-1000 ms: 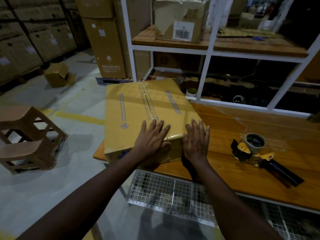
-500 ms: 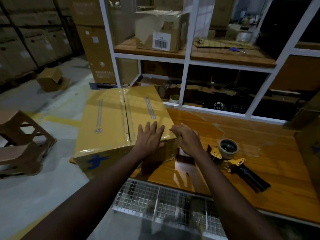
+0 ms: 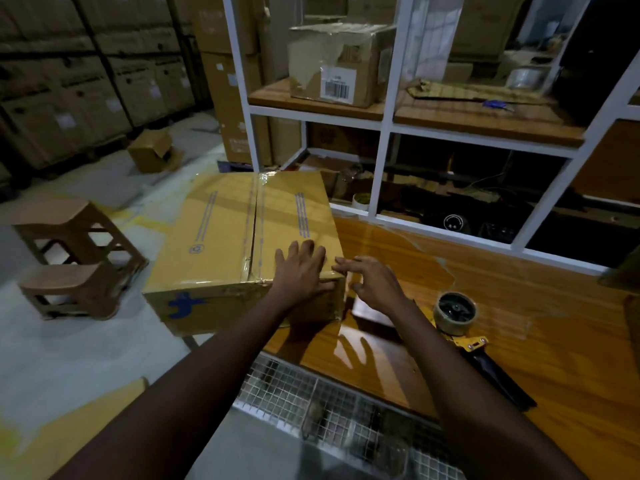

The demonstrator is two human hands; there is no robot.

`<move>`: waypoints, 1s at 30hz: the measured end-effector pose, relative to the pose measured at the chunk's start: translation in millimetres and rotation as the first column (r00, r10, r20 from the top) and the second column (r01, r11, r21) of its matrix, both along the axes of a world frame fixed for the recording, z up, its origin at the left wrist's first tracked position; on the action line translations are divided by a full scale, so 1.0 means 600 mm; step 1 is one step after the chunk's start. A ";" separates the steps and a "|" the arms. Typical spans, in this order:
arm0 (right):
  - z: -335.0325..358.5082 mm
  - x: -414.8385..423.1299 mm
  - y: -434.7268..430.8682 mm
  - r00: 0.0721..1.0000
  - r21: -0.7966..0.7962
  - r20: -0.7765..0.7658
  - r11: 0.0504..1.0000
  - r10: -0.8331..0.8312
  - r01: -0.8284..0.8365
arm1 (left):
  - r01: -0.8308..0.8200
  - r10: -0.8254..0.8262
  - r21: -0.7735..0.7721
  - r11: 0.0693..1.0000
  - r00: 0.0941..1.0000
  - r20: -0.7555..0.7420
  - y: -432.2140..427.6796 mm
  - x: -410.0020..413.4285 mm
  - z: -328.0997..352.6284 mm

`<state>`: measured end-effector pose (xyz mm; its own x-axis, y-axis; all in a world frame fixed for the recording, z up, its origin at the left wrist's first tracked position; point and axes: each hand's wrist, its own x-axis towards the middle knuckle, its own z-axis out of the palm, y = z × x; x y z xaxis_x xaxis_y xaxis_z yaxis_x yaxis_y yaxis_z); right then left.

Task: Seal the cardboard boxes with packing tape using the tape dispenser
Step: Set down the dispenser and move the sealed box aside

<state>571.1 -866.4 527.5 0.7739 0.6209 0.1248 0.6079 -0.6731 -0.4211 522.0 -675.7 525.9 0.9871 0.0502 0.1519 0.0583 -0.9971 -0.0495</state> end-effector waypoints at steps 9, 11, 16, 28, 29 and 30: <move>-0.014 0.008 0.014 0.995 0.098 0.092 0.994 -0.049 0.040 | 0.007 -0.004 0.017 1.000 0.988 -0.154 0.043 -0.034 0.002; -0.016 0.000 0.025 0.990 0.128 0.120 0.990 -0.073 0.057 | 0.005 0.002 0.047 0.999 0.989 -0.151 0.040 -0.038 0.002; -0.057 -0.010 0.032 0.962 0.192 0.255 0.980 -0.095 0.046 | 0.038 -0.025 0.090 0.995 0.991 -0.132 0.049 -0.050 -0.001; -0.071 -0.022 0.042 0.939 0.232 0.310 0.970 -0.147 0.076 | 0.034 -0.032 0.068 0.997 0.999 -0.031 0.221 -0.135 -0.023; -0.072 -0.025 0.045 0.940 0.238 0.300 0.967 -0.161 0.090 | 0.023 -0.021 0.055 0.998 0.999 -0.025 0.247 -0.150 -0.022; -0.072 -0.028 0.048 0.942 0.245 0.287 0.964 -0.177 0.106 | 0.013 -0.012 0.044 0.999 1.000 -0.023 0.273 -0.165 -0.022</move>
